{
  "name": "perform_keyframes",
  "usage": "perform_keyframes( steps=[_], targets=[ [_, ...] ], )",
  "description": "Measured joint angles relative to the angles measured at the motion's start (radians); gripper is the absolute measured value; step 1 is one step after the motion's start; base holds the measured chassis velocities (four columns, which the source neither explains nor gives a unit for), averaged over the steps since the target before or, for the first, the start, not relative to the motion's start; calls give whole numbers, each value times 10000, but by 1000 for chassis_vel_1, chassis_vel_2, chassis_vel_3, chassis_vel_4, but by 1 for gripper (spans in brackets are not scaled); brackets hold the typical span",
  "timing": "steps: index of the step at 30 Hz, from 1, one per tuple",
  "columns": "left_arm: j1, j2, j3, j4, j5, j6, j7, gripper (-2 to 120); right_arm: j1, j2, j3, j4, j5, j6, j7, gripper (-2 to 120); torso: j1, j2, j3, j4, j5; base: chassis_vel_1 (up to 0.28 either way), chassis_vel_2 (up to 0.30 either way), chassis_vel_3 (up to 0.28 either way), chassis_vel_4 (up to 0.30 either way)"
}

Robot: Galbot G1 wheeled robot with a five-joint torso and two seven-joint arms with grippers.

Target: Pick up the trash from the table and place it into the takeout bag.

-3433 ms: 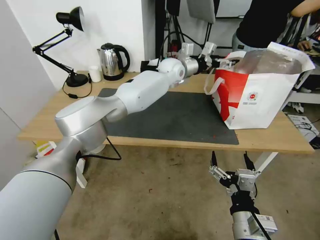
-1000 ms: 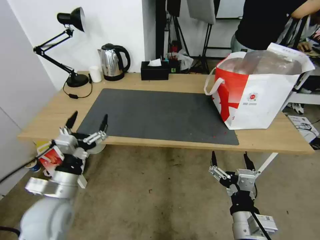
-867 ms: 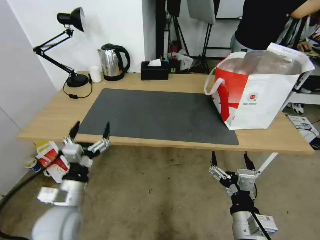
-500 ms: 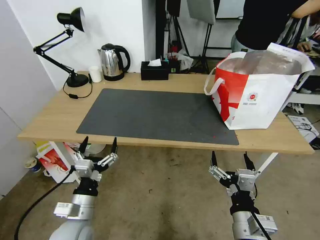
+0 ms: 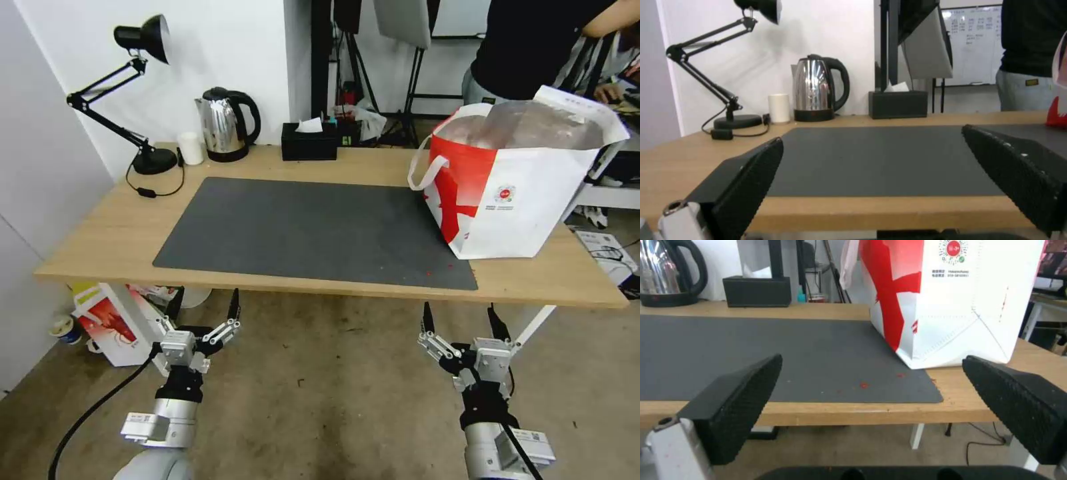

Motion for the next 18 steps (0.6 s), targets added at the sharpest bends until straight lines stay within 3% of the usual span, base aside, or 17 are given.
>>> perform_keyframes(
  steps=[18],
  targets=[
    [-196, -9, 51, 505, -257, -44, -44, 100, 0, 0, 0, 0, 0, 0, 0, 100, 0, 0, 0, 0, 0, 0, 0, 0, 0]
  ],
)
